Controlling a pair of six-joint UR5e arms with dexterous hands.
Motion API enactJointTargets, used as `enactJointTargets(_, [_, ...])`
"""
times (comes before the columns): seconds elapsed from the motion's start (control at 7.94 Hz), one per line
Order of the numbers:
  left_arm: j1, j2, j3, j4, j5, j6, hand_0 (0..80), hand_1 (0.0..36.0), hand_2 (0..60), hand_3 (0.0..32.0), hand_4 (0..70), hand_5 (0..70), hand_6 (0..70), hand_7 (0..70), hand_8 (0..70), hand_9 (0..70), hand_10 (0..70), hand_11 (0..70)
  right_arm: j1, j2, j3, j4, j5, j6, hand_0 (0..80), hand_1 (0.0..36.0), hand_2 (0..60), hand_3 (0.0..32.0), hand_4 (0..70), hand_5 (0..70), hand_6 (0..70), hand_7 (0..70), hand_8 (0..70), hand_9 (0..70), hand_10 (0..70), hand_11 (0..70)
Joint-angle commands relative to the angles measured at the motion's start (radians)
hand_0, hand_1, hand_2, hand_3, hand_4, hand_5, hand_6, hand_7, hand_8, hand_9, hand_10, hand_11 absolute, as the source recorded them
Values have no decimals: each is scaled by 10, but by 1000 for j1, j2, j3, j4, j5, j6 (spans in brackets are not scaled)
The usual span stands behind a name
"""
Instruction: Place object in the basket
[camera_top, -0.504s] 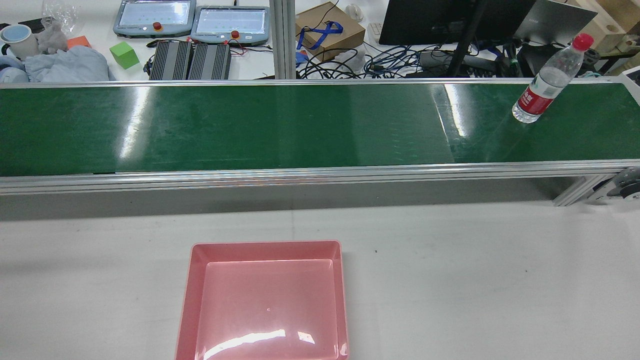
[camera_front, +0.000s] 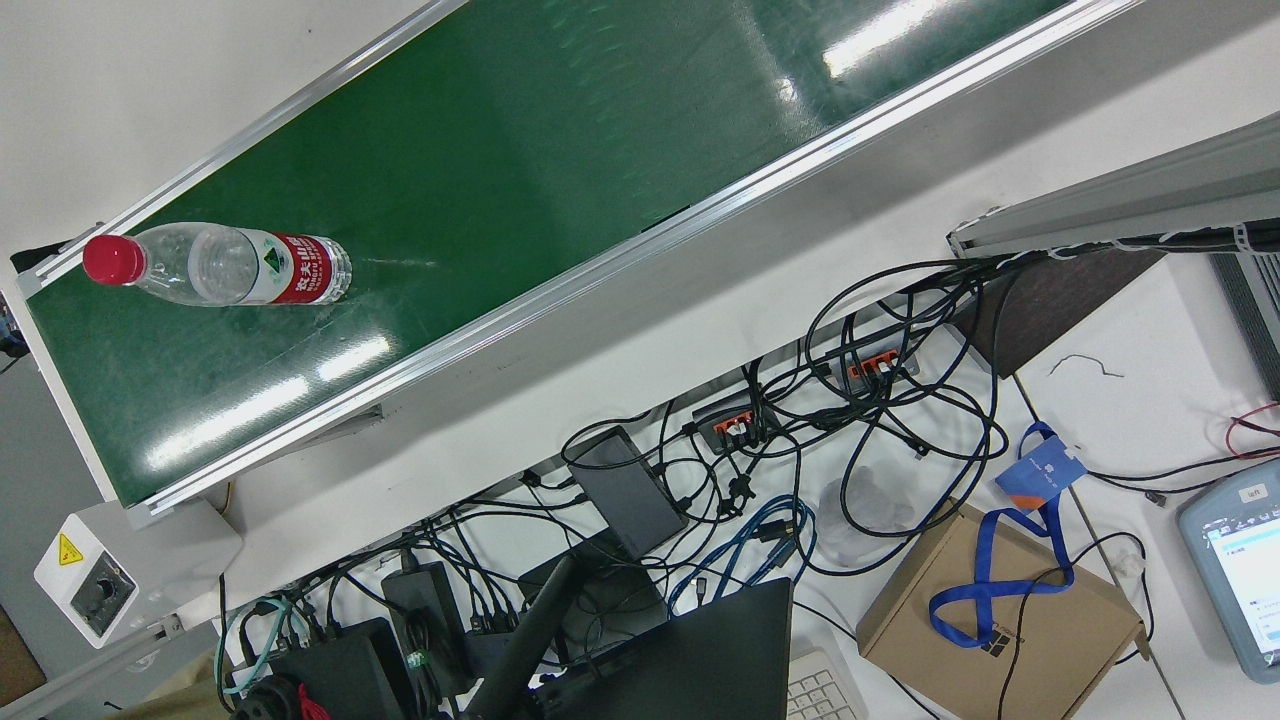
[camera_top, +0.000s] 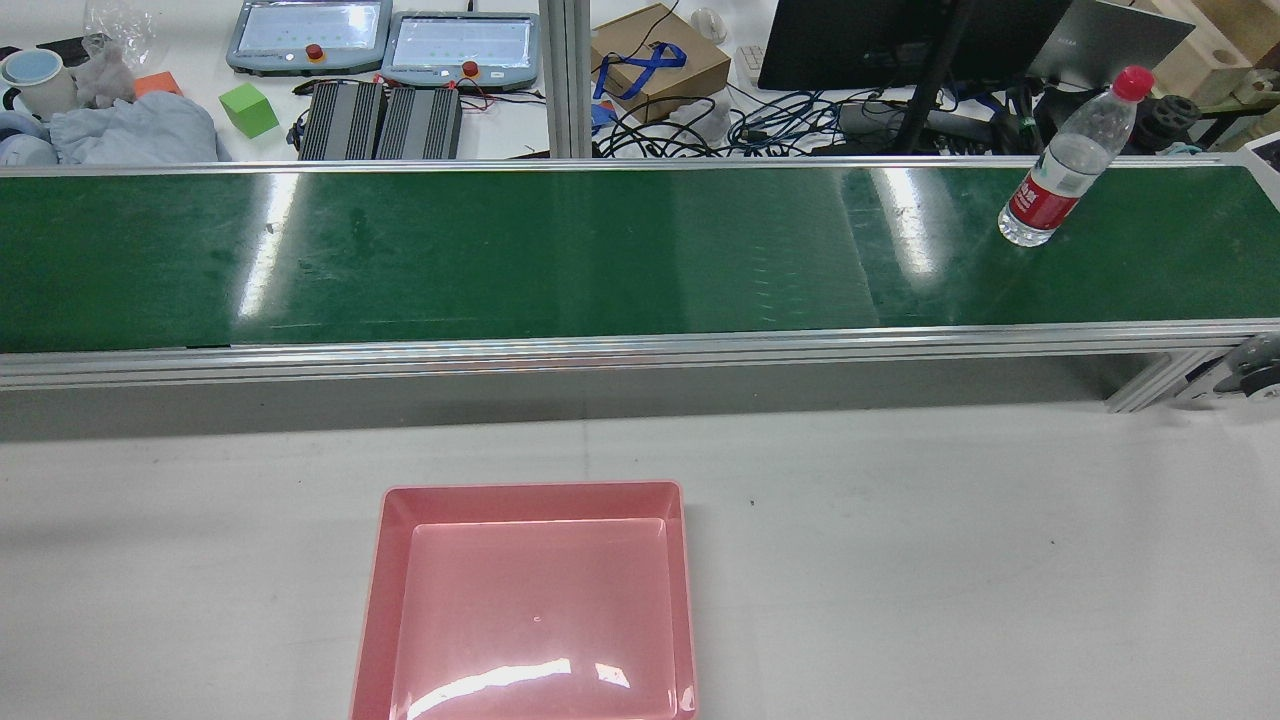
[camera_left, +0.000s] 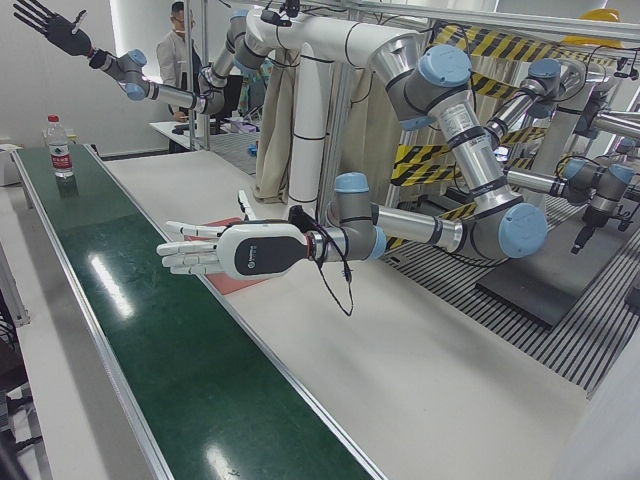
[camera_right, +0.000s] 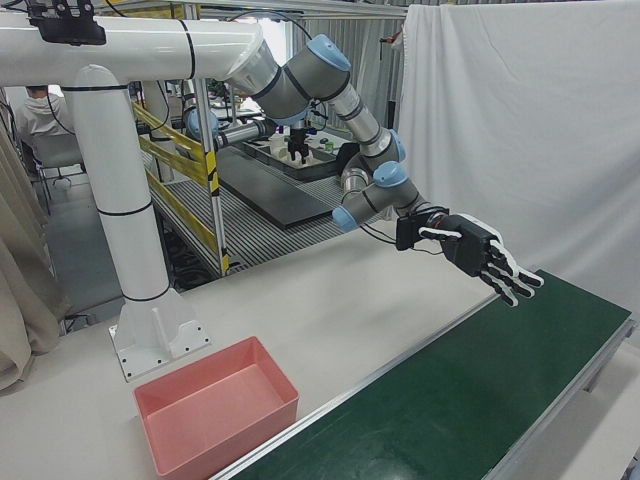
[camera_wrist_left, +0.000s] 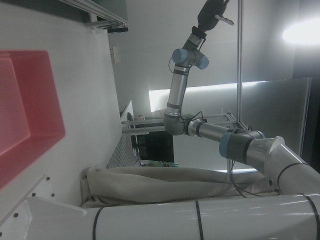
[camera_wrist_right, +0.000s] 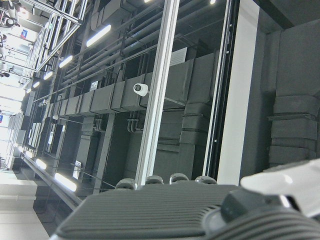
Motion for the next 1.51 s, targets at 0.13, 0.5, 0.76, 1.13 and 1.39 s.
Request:
enactJointTargets(0.13, [3, 17, -7, 0, 0, 0, 511, 113, 0, 0, 161, 127, 2, 0, 19, 49, 62, 105, 0, 0, 0, 0, 0, 0, 0, 0, 0, 0, 0, 0, 0, 0, 0, 0, 0, 0])
enactJointTargets(0.5, [0, 21, -27, 2, 0, 0, 502, 95, 0, 0, 149, 119, 0, 0, 15, 43, 55, 93, 0, 0, 2, 0, 0, 0, 0, 0, 0, 0, 0, 0, 0, 0, 0, 0, 0, 0])
enactJointTargets(0.76, [0, 21, -33, 2, 0, 0, 503, 94, 0, 0, 153, 120, 0, 0, 16, 45, 54, 91, 0, 0, 2, 0, 0, 0, 0, 0, 0, 0, 0, 0, 0, 0, 0, 0, 0, 0])
enactJointTargets(1.13, [-2, 21, -53, 5, 2, -3, 505, 92, 0, 0, 156, 120, 0, 0, 14, 42, 55, 93, 0, 0, 2, 0, 0, 0, 0, 0, 0, 0, 0, 0, 0, 0, 0, 0, 0, 0])
enactJointTargets(1.39, [-8, 37, -73, 9, 2, -2, 500, 99, 0, 0, 157, 123, 0, 0, 12, 39, 55, 93, 0, 0, 2, 0, 0, 0, 0, 0, 0, 0, 0, 0, 0, 0, 0, 0, 0, 0])
